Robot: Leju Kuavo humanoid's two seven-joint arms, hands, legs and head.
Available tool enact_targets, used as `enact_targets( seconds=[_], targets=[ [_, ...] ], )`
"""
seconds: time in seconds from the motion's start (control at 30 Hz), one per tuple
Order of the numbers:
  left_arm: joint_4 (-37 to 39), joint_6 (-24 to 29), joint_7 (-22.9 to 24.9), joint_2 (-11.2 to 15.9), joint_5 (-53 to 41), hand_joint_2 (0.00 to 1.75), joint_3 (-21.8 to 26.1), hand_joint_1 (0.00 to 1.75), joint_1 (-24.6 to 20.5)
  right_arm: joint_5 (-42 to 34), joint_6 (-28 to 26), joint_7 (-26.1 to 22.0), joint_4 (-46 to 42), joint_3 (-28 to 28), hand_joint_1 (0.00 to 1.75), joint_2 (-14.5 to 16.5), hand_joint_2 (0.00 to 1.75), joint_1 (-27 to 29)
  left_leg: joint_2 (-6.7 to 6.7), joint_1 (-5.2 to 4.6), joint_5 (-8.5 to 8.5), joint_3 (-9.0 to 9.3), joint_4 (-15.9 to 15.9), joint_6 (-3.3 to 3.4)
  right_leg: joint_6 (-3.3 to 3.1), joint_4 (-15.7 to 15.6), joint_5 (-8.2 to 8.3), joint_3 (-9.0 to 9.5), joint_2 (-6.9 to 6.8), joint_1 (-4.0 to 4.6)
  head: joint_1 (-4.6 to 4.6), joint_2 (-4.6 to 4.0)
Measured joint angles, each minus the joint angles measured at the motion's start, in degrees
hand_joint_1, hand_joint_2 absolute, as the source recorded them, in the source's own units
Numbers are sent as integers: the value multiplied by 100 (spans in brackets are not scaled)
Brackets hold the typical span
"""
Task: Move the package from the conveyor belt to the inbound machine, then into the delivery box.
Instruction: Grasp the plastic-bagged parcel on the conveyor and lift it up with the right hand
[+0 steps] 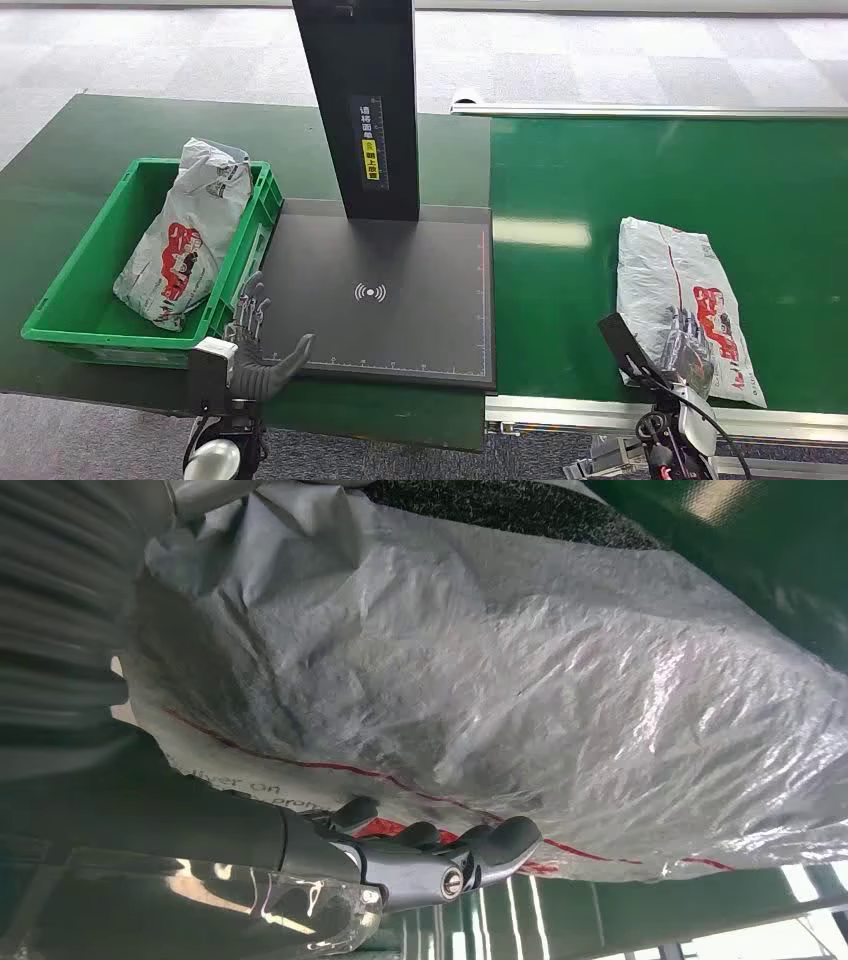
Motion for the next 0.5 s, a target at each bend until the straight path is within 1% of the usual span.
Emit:
enact_targets(
  seconds=[0.03,0.07,0.17,0.2,0.33,0.5],
  targets=[
    [7,10,-1,0,10,175,-2,0,0,11,6,9,39,-1,0,-8,175,-21,0,0,0,0,0,0,0,0,0,0,0,0,0,0],
    [13,16,-1,0,18,175,-4,0,0,22,9,16,76,-3,6,-13,175,-40,0,0,0,0,0,0,0,0,0,0,0,0,0,0],
    [37,60,-1,0,70,175,-25,0,0,142,9,81,263,-11,137,-29,175,-148,0,0,0,4,1,0,0,0,0,3,0,0,-1,0],
    [39,76,4,1,88,175,-39,0,1,213,-5,108,312,-11,175,-28,175,-176,1,0,0,5,1,0,0,0,0,5,0,0,-1,0],
    [46,153,28,12,168,175,-93,0,4,481,-91,88,411,-10,175,-5,175,-223,-1,0,0,6,0,1,1,0,0,11,-3,0,1,0],
    [72,205,21,27,218,175,-143,0,2,621,-176,-200,237,-8,175,72,175,-243,0,0,1,8,0,1,1,0,2,12,-2,0,0,0]
  ],
)
